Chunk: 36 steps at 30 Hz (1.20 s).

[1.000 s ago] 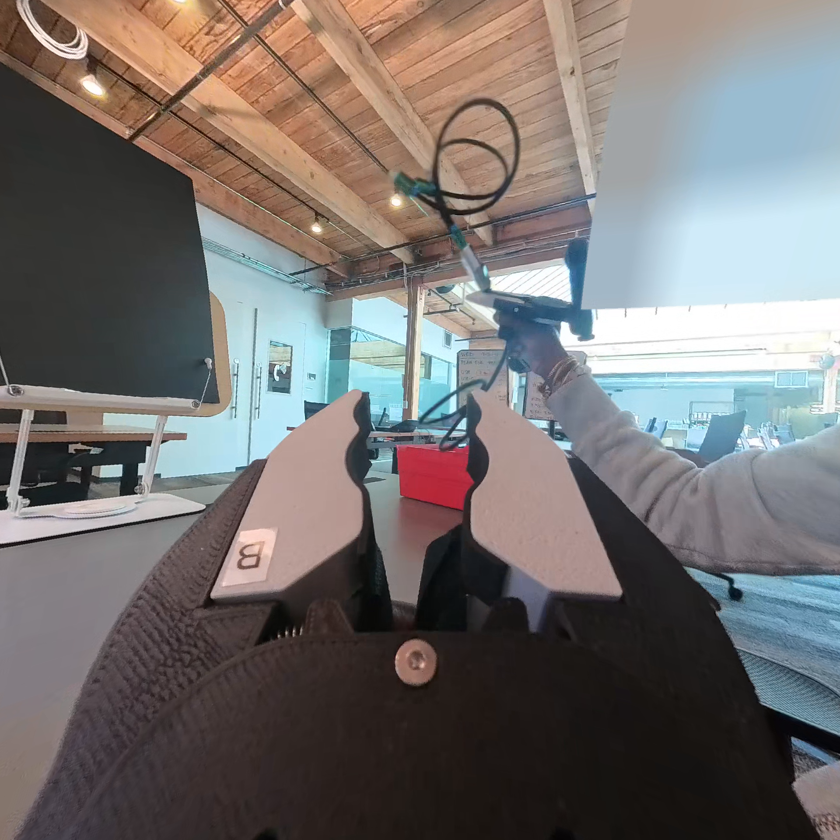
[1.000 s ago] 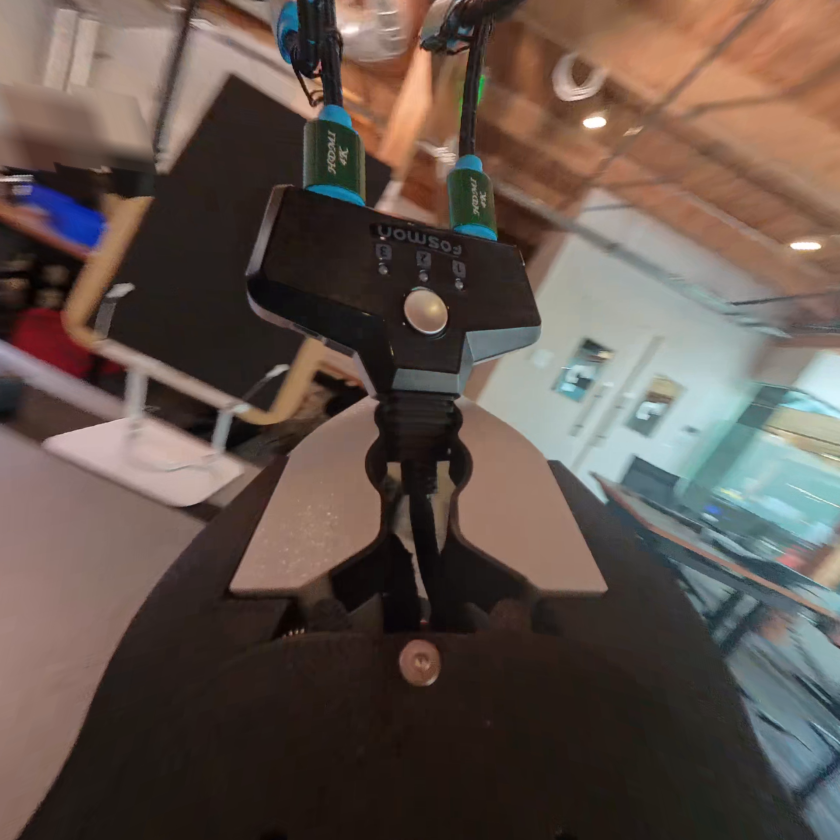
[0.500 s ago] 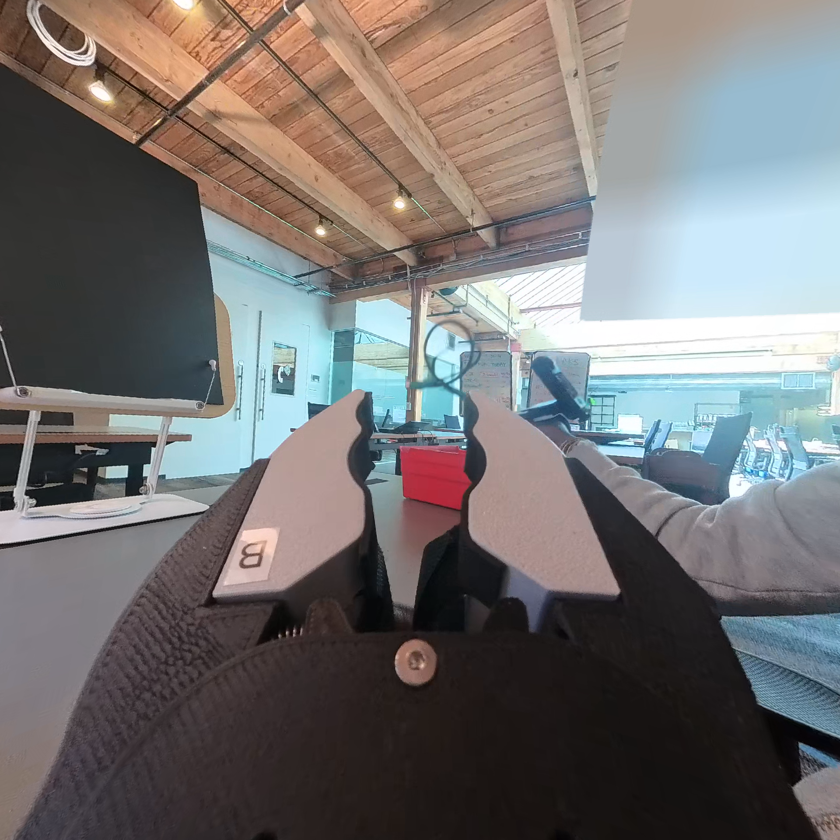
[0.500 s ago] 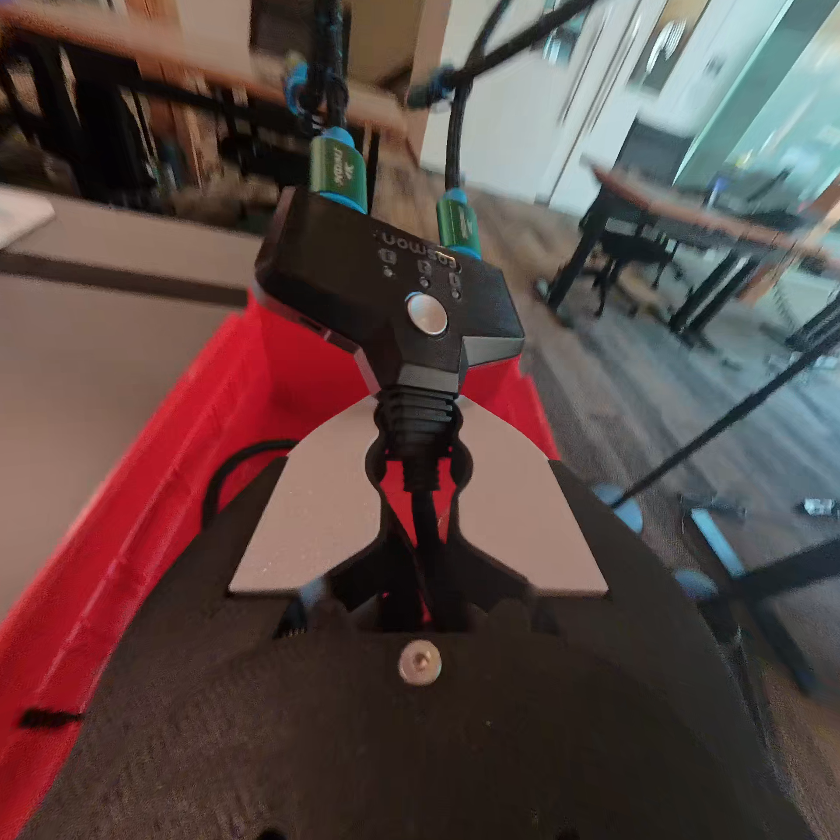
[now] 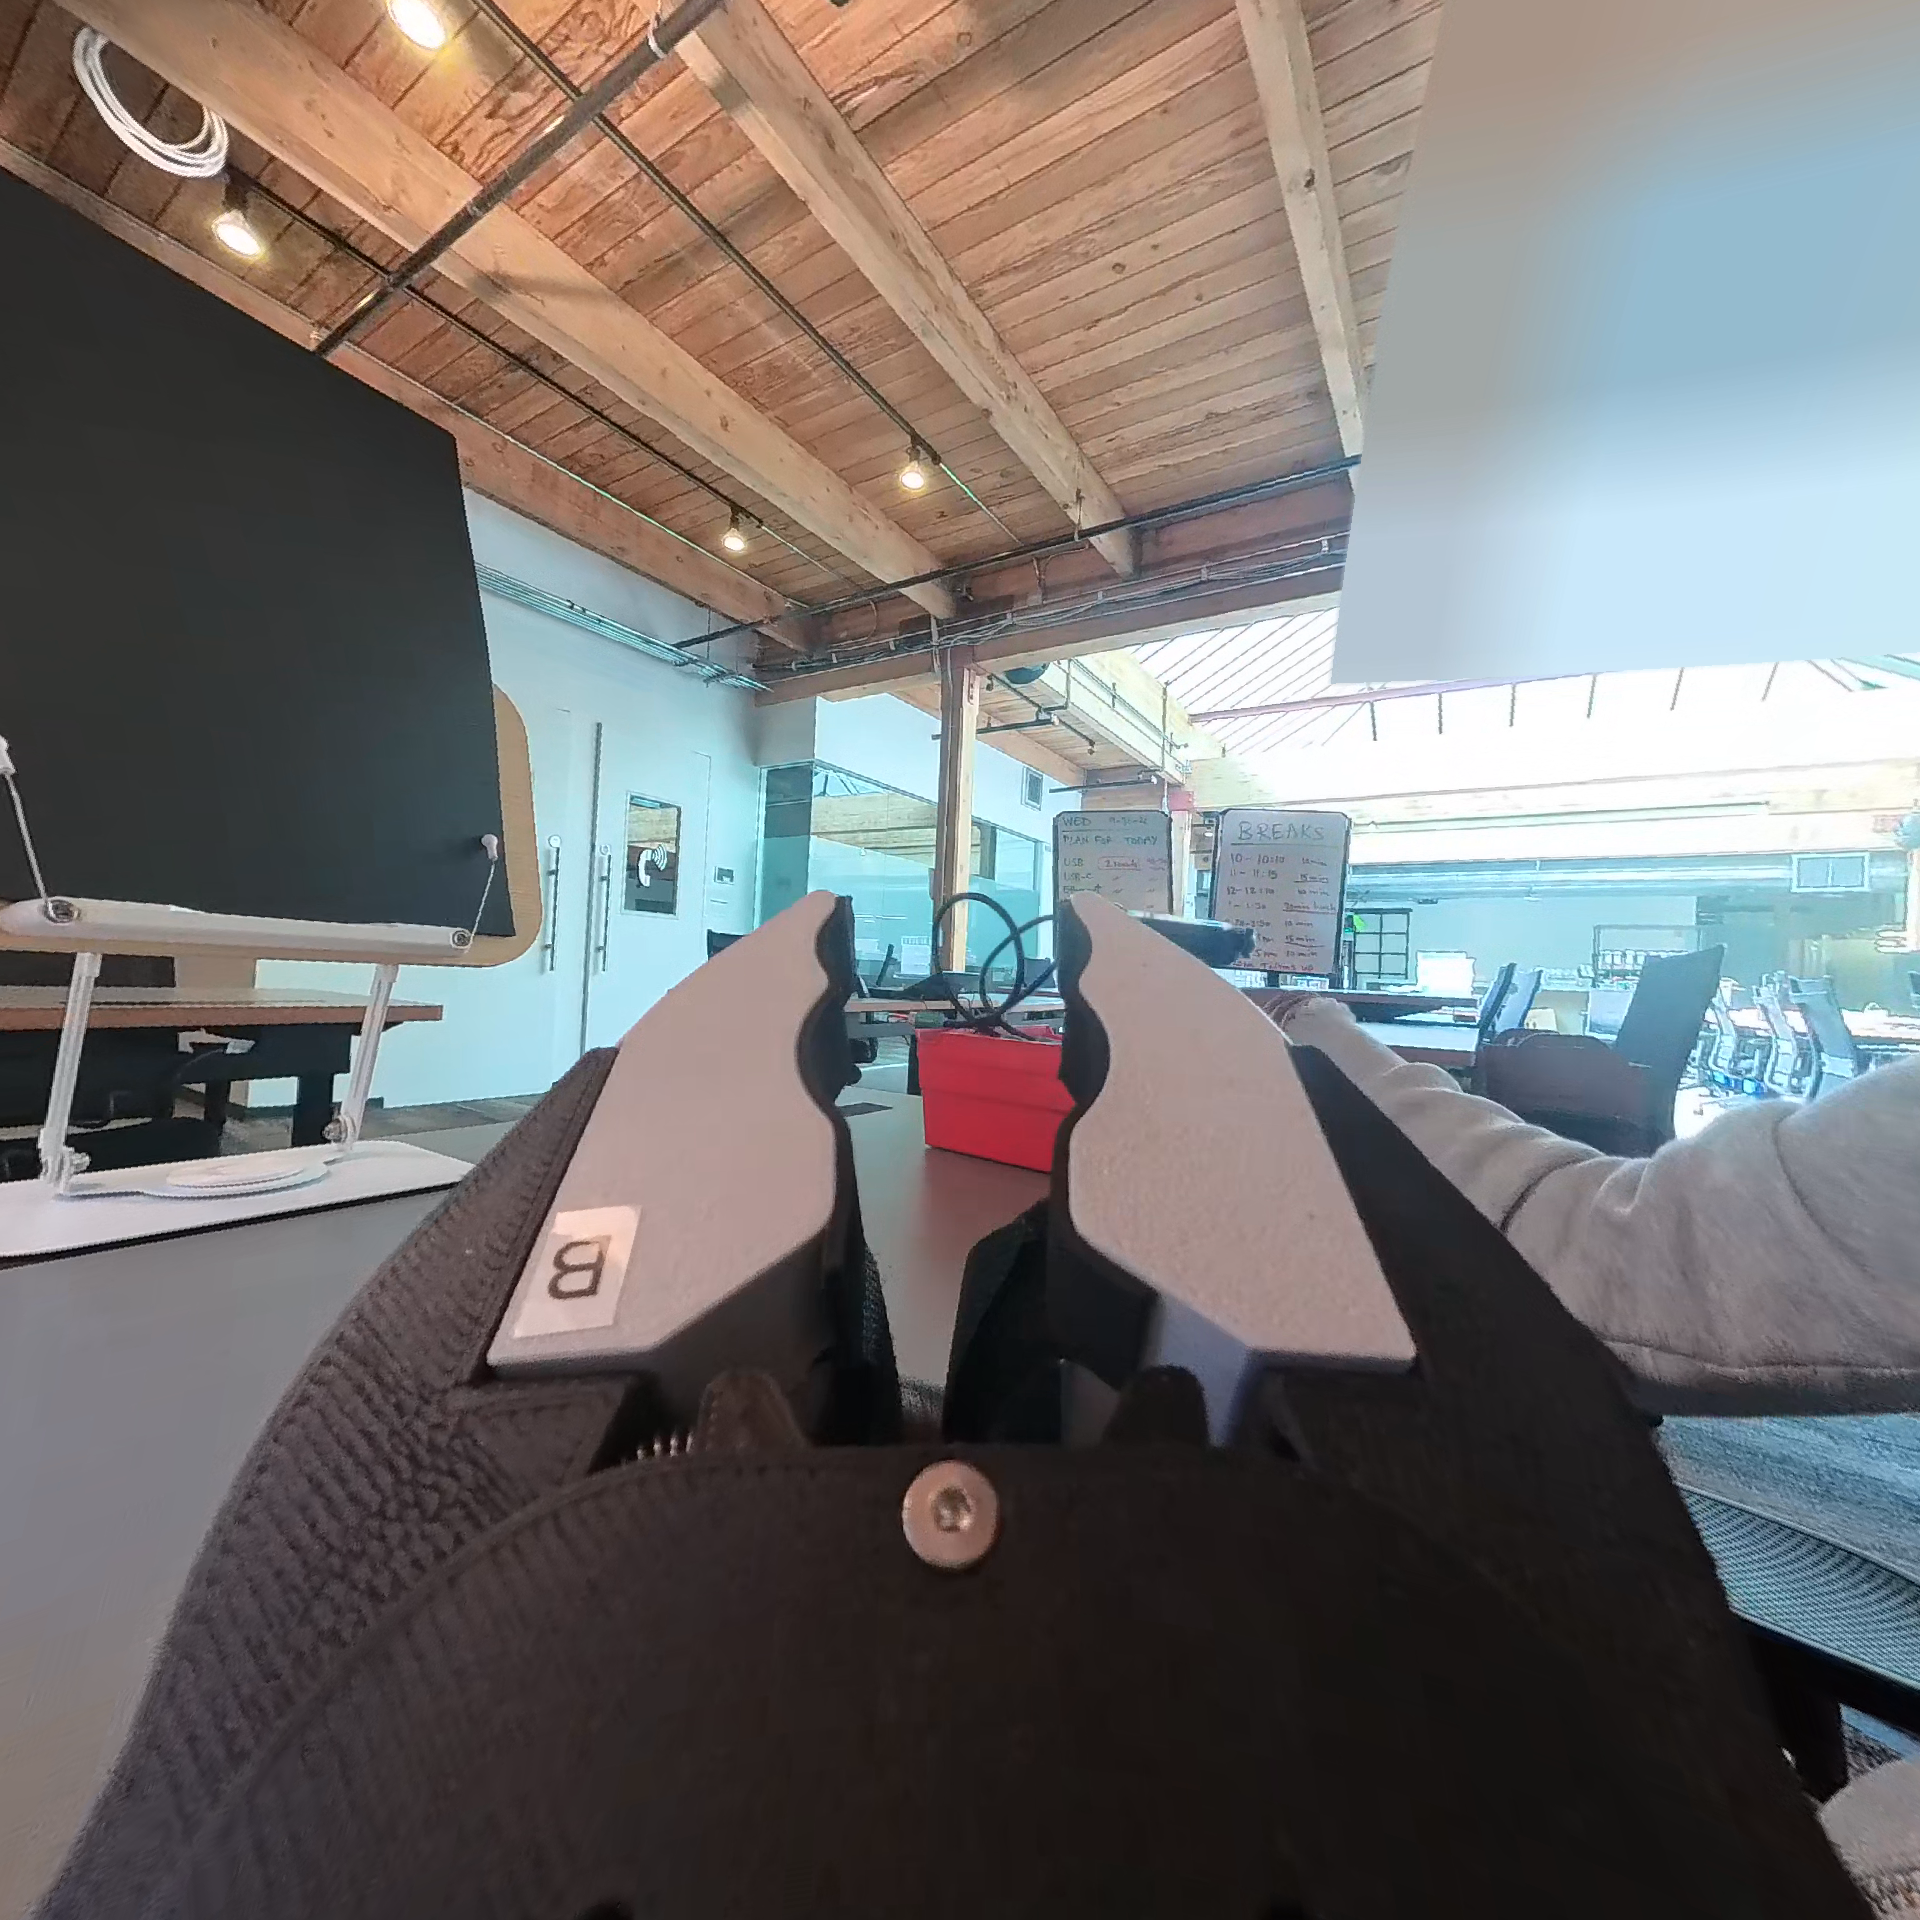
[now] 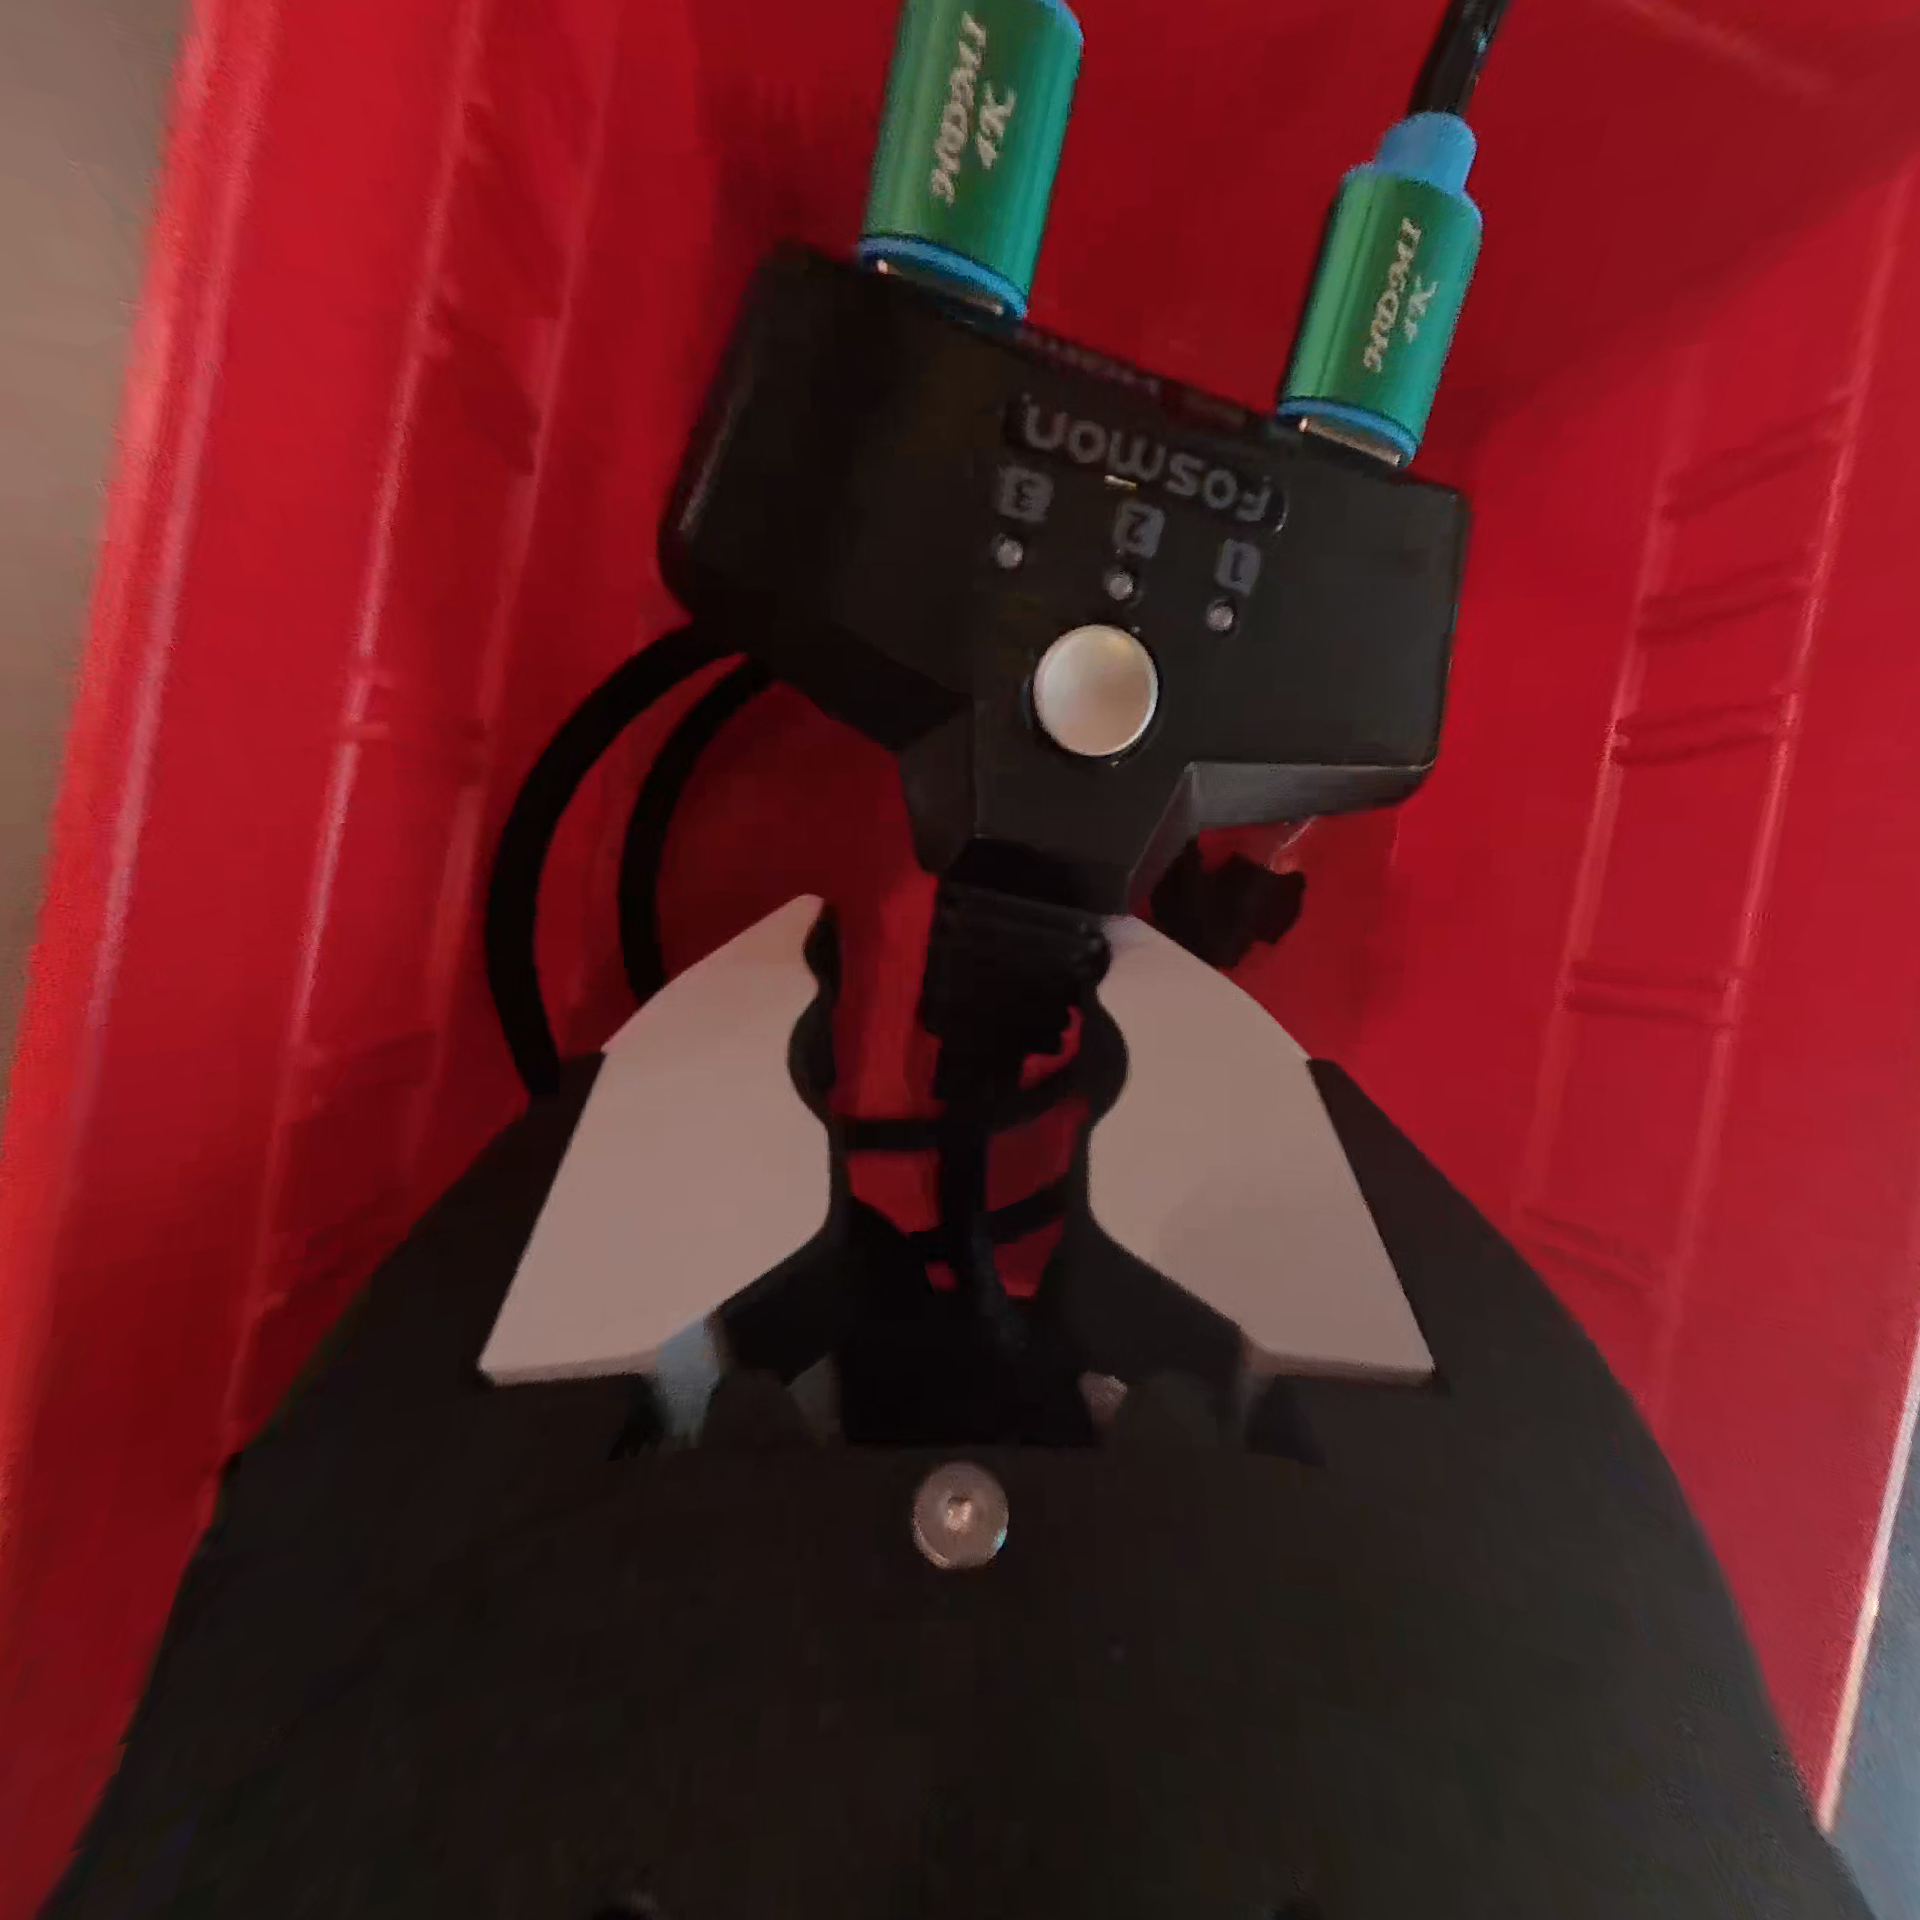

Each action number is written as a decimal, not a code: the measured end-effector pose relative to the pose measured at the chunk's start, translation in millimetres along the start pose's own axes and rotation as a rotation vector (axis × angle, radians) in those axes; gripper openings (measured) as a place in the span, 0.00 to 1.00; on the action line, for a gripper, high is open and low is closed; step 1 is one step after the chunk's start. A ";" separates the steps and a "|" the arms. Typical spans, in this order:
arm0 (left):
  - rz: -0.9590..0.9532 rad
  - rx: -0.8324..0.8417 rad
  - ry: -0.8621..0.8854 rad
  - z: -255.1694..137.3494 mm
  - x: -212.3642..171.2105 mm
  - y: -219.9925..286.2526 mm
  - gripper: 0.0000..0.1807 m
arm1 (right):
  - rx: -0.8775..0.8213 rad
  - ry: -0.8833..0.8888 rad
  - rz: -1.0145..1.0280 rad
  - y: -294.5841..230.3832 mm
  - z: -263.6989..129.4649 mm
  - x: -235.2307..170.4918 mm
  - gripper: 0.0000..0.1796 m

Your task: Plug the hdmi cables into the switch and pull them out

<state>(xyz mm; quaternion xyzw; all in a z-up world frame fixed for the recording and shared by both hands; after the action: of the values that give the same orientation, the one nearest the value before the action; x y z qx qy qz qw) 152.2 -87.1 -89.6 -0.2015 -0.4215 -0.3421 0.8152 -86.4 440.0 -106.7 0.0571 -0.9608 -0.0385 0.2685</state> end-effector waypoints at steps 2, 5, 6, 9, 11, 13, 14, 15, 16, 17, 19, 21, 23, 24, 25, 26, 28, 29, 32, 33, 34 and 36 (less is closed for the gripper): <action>-0.003 -0.001 0.000 0.1 0.0 -0.3 0.20 | 0.035 0.049 0.041 3.1 -11.4 -0.5 0.33; -0.001 0.000 0.000 0.2 0.0 -0.4 0.20 | 0.127 0.264 0.167 11.7 -40.7 5.2 0.37; -0.001 0.001 0.000 0.2 -0.1 -0.4 0.20 | 0.140 0.367 0.202 15.5 -51.1 8.2 0.38; -0.004 0.002 -0.002 0.4 -0.2 -0.8 0.20 | 0.064 0.737 0.243 26.2 -78.3 17.8 0.15; -0.005 0.004 0.000 0.2 -0.1 -1.0 0.20 | 0.062 0.835 0.235 23.7 -78.5 21.6 0.05; -0.005 0.004 0.001 0.1 -0.1 -1.0 0.20 | 0.058 0.669 0.207 19.6 -57.6 23.5 0.05; -0.004 0.005 0.002 0.1 0.0 -0.9 0.20 | 0.032 0.551 0.180 17.7 -43.2 22.7 0.05; -0.003 0.005 0.002 0.0 0.0 -0.8 0.20 | -0.006 0.432 0.154 16.4 -27.9 20.7 0.04; -0.002 0.004 0.003 -0.1 0.1 -0.7 0.20 | -0.020 0.323 0.128 14.0 -16.1 19.3 0.02; -0.001 0.004 0.003 -0.1 0.2 -0.6 0.20 | -0.029 0.206 0.113 11.2 -8.2 17.6 0.01; 0.001 0.004 0.004 -0.1 0.2 -0.4 0.20 | -0.055 0.032 0.064 3.0 5.7 15.6 0.01; 0.001 0.004 0.005 -0.2 0.4 -0.2 0.20 | -0.126 -0.019 -0.008 -3.0 9.1 18.1 0.01; 0.001 0.004 0.007 -0.6 0.5 -0.1 0.20 | -0.178 -0.018 -0.047 -6.7 10.4 19.5 0.01; 0.001 0.004 0.008 -0.7 0.7 0.0 0.20 | -0.186 -0.020 -0.056 -7.2 10.8 19.7 0.01; 0.002 0.004 0.009 -0.7 0.8 0.2 0.20 | -0.182 -0.023 -0.052 -7.0 11.0 19.6 0.01; 0.003 0.003 0.008 -0.7 0.8 0.4 0.20 | -0.170 -0.026 -0.041 -6.2 11.4 19.3 0.01; 0.006 0.002 0.007 -0.7 0.7 1.1 0.20 | -0.142 -0.035 -0.020 -4.6 12.2 18.8 0.01; 0.008 0.003 0.007 -0.8 0.8 1.3 0.19 | -0.134 -0.041 -0.018 -4.3 12.8 18.7 0.01; 0.009 0.003 0.008 -1.1 0.9 1.9 0.19 | -0.138 -0.062 -0.049 -6.0 14.6 18.5 0.01; 0.009 0.004 0.008 -1.1 1.0 2.1 0.19 | -0.151 -0.065 -0.065 -6.9 14.8 18.3 0.01; 0.009 0.004 0.008 -1.2 1.1 2.3 0.19 | -0.166 -0.064 -0.079 -7.8 14.9 18.2 0.01; 0.009 0.005 0.008 -1.5 1.2 2.7 0.19 | -0.185 -0.057 -0.090 -8.4 14.5 17.8 0.01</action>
<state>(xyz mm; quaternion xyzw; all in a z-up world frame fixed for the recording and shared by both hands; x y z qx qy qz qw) 155.5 -86.5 -89.6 -0.2003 -0.4183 -0.3382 0.8189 -108.3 430.0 -110.8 0.0738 -0.9568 -0.1406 0.2434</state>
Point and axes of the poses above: each gripper's, where its closed fingertips meet, z out along the fingers, x out of its top, y = z × x across the jaws, the point moved 8 cm from there along -z, back along the fingers, and after that the axes turned 6 degrees about z, right-handed, at the moved point
